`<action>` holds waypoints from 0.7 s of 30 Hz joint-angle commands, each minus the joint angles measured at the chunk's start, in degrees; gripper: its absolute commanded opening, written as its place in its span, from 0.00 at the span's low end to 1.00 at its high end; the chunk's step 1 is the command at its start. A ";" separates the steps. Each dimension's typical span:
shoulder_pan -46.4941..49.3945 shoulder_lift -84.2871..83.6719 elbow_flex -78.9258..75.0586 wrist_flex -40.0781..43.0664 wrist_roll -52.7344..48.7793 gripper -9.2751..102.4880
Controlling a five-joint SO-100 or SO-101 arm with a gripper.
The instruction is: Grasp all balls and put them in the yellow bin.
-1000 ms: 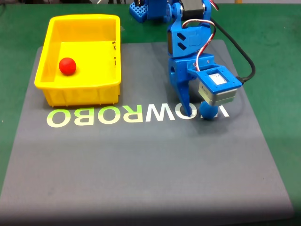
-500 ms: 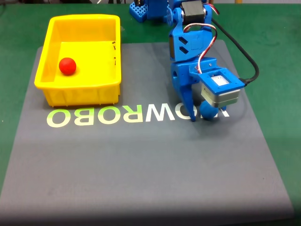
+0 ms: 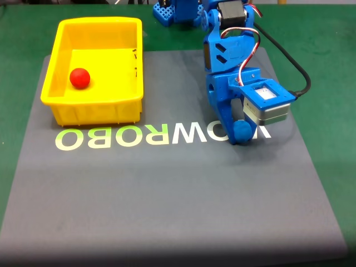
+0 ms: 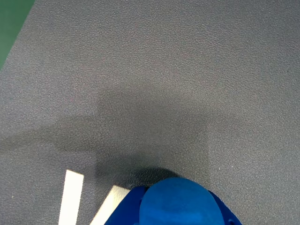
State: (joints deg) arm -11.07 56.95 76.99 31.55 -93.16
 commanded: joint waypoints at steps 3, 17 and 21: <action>0.79 2.90 -2.11 -0.97 -0.18 0.08; 4.48 30.15 -1.49 5.80 0.09 0.08; 6.59 37.35 -0.35 9.40 0.09 0.08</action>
State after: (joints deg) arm -6.68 86.13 77.26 39.64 -93.25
